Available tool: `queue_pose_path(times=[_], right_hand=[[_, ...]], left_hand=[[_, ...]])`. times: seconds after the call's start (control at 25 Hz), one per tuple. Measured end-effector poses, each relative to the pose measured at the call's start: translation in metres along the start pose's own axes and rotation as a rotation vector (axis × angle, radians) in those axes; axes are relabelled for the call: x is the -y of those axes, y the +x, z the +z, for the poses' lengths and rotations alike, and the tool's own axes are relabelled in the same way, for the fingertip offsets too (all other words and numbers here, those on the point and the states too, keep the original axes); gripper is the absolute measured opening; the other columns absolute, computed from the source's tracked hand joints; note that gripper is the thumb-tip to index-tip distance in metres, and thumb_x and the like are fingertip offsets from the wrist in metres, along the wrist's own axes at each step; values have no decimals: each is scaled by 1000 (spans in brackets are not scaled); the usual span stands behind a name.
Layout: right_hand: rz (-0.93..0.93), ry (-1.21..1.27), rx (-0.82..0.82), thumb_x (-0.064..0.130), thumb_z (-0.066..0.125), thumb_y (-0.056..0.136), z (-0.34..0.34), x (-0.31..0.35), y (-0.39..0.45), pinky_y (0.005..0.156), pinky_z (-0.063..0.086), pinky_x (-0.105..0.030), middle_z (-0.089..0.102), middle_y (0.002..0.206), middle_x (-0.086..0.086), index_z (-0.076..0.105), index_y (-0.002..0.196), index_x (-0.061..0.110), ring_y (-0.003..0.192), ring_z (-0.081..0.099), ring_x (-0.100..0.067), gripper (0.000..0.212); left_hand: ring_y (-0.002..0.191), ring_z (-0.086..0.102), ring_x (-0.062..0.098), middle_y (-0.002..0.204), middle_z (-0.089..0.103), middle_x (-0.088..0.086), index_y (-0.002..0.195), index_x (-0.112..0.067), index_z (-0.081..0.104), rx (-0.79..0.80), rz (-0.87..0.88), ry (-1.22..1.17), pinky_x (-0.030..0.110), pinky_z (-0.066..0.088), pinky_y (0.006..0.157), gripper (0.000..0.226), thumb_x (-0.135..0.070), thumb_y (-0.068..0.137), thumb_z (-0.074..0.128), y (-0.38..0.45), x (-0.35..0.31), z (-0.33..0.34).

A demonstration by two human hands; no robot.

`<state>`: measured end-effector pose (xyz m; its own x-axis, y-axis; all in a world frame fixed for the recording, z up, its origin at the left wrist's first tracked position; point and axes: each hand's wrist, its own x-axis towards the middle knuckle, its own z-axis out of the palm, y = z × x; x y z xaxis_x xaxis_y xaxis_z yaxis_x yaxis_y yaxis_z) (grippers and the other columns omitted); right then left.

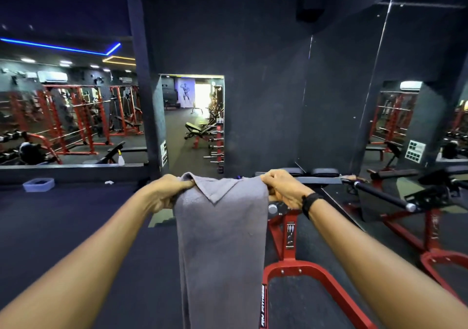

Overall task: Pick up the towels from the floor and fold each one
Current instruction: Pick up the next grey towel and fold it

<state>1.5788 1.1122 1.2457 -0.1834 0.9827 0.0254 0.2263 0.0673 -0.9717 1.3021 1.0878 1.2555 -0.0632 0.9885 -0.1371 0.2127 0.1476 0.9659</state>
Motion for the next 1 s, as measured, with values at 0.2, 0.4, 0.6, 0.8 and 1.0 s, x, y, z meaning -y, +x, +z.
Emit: queue_pose_path(times=[0.2,0.4,0.6,0.8,1.0], right_hand=[[-13,284,132,47,51,94,0,46,-6,57,52,-23,63,77,0,62,104,12,69,57,-13,37],[45,-12,324,37,82,65,25,-8,-26,47,46,-18,67,90,-6,69,104,8,64,62,-8,50],[-28,187,222,32,76,72,5,27,-5,65,54,-24,73,98,-5,66,113,3,86,68,-16,51],[70,-88,428,24,86,65,5,0,-22,69,58,-29,72,99,-4,67,104,12,83,70,-11,46],[103,210,184,13,66,88,9,-7,-12,76,52,-25,70,99,-4,64,109,-2,88,64,-15,26]], left_hand=[[75,71,13,87,75,2,101,-10,69,224,142,-442,26,59,62,63,-56,60,80,-15,-27,-22],[77,66,16,91,72,3,114,-10,66,198,22,42,26,49,59,62,-32,60,90,-18,34,-7],[77,68,13,93,73,3,99,-11,73,145,122,-332,20,54,61,50,-34,55,82,-14,9,-25],[92,67,10,103,73,0,114,-10,66,367,42,132,23,48,78,54,-24,66,87,-25,39,-28],[68,67,9,91,73,4,104,-14,72,88,36,-271,20,52,59,27,-25,80,73,-24,42,-20]])
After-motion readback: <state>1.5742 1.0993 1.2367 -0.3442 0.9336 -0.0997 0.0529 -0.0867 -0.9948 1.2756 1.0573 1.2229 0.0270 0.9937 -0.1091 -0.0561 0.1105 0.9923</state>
